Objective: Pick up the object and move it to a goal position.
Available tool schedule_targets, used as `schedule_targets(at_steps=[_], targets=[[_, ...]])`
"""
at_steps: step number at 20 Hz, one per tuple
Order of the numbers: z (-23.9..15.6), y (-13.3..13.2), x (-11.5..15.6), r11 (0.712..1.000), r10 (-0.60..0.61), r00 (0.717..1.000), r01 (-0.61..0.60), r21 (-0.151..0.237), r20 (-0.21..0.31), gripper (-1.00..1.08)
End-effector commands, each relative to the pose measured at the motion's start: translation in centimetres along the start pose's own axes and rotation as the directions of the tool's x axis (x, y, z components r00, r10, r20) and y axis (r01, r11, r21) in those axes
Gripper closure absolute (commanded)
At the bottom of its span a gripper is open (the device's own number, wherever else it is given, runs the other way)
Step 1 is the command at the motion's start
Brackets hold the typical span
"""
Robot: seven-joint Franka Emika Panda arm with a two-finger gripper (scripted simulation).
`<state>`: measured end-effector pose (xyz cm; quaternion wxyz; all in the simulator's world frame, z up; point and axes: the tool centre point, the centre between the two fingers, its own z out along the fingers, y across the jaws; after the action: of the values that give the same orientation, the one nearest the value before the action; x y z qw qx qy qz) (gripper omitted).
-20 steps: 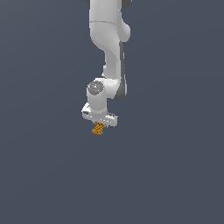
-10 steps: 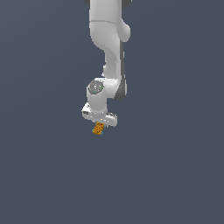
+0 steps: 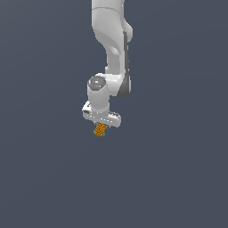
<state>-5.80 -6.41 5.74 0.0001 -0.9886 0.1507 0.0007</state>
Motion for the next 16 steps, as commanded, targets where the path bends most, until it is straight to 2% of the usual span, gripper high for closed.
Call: schedule_targets(at_steps=[1, 16], targets=[[-1.8, -0.4, 0.6, 1.000, 0.000, 1.000, 0.000, 0.000, -0.002, 1.08], [-16.0, -3.5, 5.3, 1.000, 0.001, 1.000, -0.001, -0.001, -0.002, 1.08]])
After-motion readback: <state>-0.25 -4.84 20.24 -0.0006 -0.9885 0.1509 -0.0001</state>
